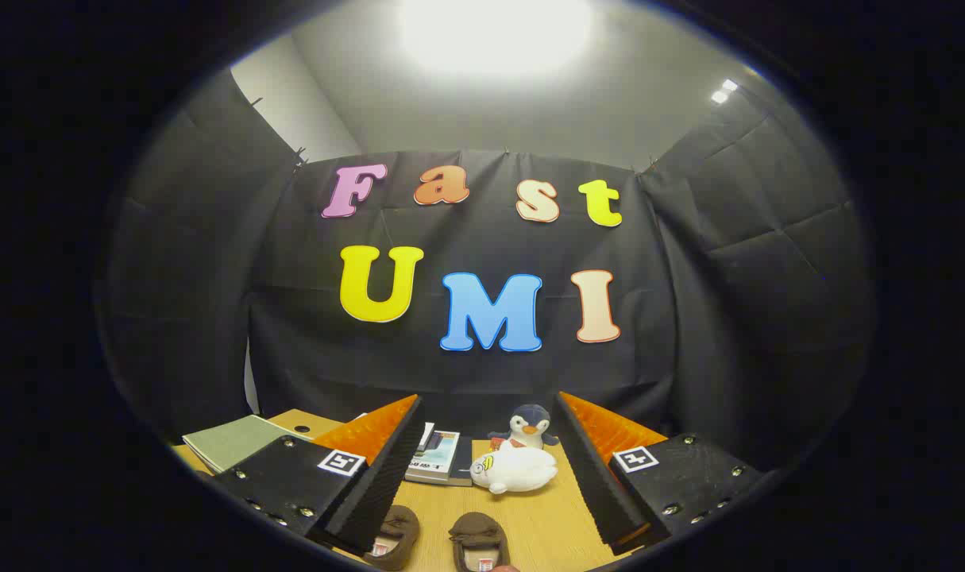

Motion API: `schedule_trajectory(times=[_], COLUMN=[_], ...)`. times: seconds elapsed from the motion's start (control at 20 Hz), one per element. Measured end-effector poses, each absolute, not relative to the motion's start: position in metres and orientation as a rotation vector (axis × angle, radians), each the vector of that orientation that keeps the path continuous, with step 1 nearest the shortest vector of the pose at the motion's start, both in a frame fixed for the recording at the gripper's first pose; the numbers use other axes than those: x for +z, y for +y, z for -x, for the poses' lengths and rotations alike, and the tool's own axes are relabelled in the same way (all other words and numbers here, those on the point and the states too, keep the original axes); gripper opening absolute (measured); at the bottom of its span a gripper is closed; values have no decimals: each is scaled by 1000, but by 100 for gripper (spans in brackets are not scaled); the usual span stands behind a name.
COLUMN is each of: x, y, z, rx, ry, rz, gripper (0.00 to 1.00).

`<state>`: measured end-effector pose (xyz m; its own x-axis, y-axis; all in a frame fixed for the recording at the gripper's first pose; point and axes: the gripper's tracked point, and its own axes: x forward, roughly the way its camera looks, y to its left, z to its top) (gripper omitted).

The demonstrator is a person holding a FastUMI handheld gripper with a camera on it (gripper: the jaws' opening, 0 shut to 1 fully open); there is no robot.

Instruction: Open the storage box then place both shoes into the box .Put the left shoe in first, then the right shoe, with the right side of both shoes facing outward in a uniform manner.

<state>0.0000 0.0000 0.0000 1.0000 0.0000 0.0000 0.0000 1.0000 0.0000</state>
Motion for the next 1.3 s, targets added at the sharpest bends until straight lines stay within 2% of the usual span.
schedule_trajectory(times=[1.3], x=[5], y=[20], z=[0], rx=[50], ry=[-19], rz=[-50], gripper=[98])
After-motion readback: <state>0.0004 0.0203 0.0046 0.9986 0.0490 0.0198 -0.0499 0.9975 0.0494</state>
